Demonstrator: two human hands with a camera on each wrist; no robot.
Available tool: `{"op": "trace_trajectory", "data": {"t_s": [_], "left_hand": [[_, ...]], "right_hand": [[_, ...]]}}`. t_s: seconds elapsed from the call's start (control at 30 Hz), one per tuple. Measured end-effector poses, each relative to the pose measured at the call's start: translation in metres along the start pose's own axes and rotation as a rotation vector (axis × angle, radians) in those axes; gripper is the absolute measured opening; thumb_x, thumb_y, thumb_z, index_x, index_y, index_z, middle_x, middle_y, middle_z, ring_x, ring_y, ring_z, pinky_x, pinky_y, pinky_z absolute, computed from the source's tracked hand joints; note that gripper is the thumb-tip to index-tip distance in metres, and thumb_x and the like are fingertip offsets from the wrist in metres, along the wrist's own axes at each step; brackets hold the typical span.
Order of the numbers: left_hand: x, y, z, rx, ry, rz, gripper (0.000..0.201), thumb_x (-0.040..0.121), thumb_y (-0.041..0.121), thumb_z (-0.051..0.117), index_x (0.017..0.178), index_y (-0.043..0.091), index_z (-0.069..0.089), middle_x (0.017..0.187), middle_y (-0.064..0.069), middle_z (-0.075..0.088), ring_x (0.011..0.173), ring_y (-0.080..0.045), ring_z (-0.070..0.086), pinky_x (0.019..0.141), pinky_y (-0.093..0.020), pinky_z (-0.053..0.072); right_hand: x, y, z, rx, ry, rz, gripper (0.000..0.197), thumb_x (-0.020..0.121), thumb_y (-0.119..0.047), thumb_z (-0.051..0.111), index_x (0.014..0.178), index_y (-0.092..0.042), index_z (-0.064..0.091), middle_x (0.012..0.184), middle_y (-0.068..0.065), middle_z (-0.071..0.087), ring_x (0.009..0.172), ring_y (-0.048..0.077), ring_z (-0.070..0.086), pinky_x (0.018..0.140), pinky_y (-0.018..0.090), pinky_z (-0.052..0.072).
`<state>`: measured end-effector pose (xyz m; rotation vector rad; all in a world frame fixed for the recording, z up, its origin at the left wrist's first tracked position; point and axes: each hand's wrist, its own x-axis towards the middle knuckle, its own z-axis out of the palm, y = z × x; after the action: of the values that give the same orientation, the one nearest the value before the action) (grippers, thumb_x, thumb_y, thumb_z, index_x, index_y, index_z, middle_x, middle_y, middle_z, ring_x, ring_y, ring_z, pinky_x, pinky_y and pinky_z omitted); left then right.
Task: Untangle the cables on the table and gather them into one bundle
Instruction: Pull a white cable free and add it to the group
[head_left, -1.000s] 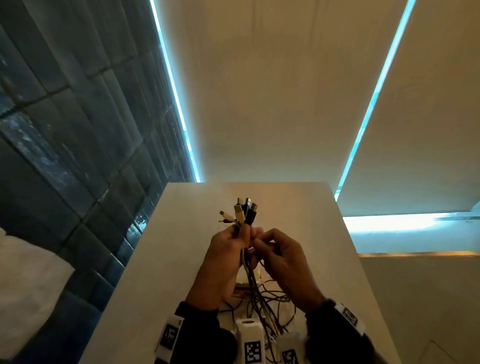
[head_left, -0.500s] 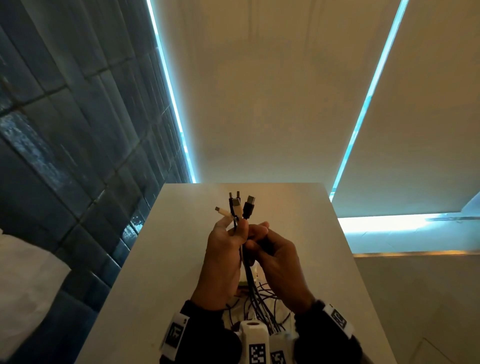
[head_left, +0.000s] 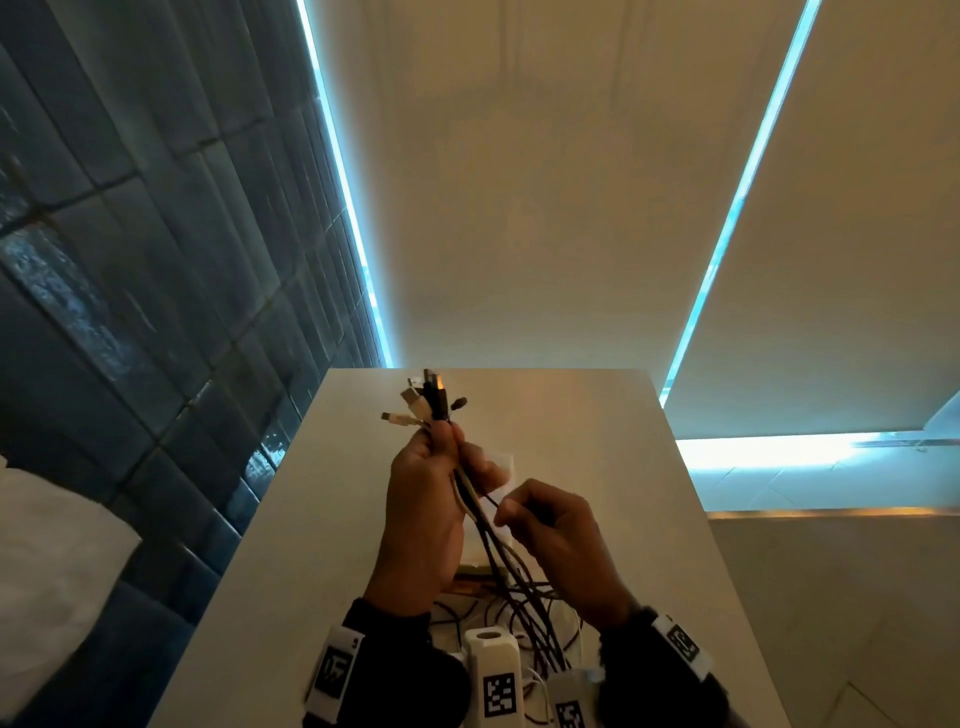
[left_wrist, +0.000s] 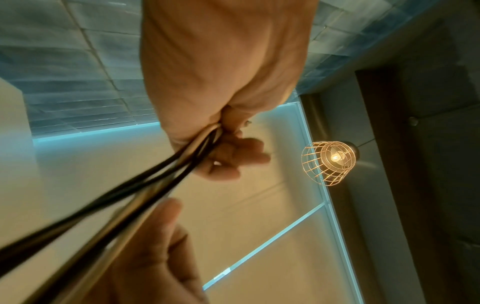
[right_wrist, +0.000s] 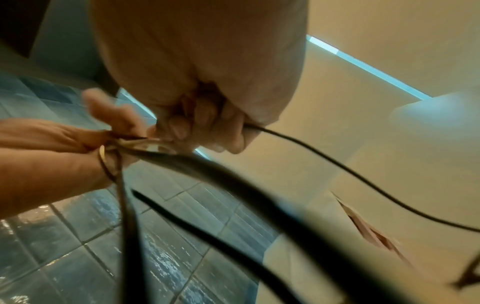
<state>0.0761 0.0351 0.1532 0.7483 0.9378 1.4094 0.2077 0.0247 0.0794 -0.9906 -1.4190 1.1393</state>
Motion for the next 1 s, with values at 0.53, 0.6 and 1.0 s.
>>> {"op": "trace_trajectory", "data": {"t_s": [0.53,0.6,1.0], "left_hand": [[-0.001,0.010,-0.010,0.116,-0.032,0.153,0.035,0.105,0.025,0.026,0.089,0.009,0.052,0.076,-0.011,0.071,0.061,-0.028,0.066,0.061,-0.039,0.056],[0.000,0.012,-0.012,0.142,-0.099,0.176,0.037,0.105,0.026,0.021,0.107,0.005,0.052,0.104,-0.014,0.072,0.085,-0.034,0.071,0.075,-0.046,0.057],[-0.003,0.010,-0.013,0.271,-0.050,0.029,0.029,0.105,0.026,0.027,0.088,0.006,0.040,0.063,-0.014,0.063,0.036,-0.019,0.047,0.036,-0.022,0.031]], "right_hand": [[-0.025,0.082,0.003,-0.144,-0.232,0.266,0.036,0.088,-0.044,0.059,0.080,-0.012,0.072,0.068,-0.006,0.059,0.065,0.006,0.050,0.064,0.027,0.040],[-0.028,0.090,0.002,-0.155,-0.238,0.294,0.032,0.084,-0.053,0.059,0.072,-0.026,0.071,0.064,-0.010,0.059,0.063,0.005,0.050,0.064,0.026,0.040],[-0.004,0.036,-0.017,-0.086,0.029,0.341,0.020,0.092,-0.018,0.060,0.078,-0.006,0.067,0.058,-0.001,0.051,0.047,0.008,0.041,0.043,0.024,0.032]]}}
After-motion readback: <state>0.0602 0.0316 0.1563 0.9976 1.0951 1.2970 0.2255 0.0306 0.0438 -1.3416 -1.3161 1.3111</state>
